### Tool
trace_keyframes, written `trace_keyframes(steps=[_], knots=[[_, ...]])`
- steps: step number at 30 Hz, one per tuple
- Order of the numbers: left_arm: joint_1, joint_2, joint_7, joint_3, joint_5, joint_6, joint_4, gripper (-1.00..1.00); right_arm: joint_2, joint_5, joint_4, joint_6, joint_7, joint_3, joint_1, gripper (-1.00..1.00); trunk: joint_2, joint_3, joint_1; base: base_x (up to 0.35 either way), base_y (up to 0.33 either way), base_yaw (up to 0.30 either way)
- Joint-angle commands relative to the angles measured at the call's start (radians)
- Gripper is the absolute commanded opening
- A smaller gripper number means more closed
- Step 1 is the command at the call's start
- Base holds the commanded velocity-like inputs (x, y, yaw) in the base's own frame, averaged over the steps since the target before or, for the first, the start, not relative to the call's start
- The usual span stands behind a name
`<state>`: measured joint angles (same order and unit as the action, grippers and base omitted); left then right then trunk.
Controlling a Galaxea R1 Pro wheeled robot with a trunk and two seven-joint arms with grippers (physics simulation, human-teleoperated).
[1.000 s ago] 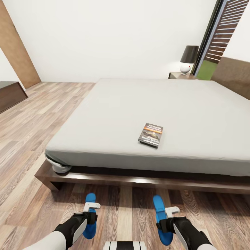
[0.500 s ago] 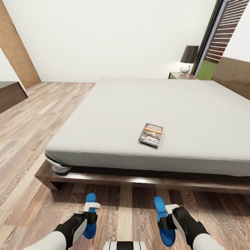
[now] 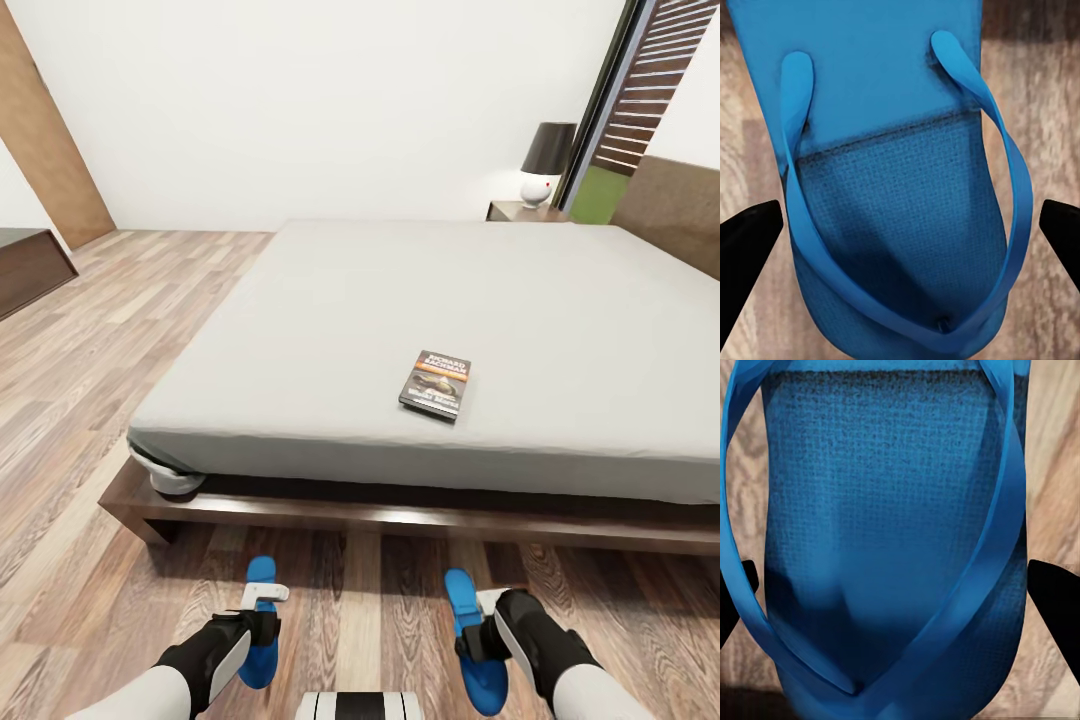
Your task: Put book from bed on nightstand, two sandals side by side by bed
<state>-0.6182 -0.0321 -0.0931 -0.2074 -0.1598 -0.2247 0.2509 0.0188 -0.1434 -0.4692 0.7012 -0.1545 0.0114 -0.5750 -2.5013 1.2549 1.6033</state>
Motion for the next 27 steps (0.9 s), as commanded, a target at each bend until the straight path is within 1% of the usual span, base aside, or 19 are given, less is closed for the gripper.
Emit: trace_keyframes(steps=[1,9,15,24,27], knots=[[0.0,0.0,-0.007,-0.008,-0.011,-0.005,0.002,-1.0,0.0,-0.011,-0.002,0.011,-0.008,0.001,-0.002,-1.0,0.0,0.001,0.0,0.0,0.0,0.0],[0.0,0.0,-0.007,-0.007,-0.011,-0.005,0.002,-1.0,0.001,-0.013,-0.001,0.037,-0.008,0.001,-0.032,-1.0,0.0,0.001,0.0,0.0,0.0,0.0],[-0.001,0.001,-0.007,-0.009,-0.011,-0.005,0.002,-1.0,0.001,-0.013,-0.002,0.103,-0.007,-0.001,-0.063,-1.0,0.0,0.001,0.0,0.0,0.0,0.0],[-0.002,0.0,-0.008,-0.008,-0.011,-0.005,0.002,-1.0,-0.001,-0.012,-0.001,0.127,-0.007,-0.001,-0.08,-1.0,0.0,0.001,0.0,0.0,0.0,0.0],[-0.002,0.0,-0.008,-0.007,-0.011,-0.005,0.002,-1.0,-0.001,-0.012,-0.001,0.145,-0.006,-0.001,-0.089,-1.0,0.0,0.001,0.0,0.0,0.0,0.0]])
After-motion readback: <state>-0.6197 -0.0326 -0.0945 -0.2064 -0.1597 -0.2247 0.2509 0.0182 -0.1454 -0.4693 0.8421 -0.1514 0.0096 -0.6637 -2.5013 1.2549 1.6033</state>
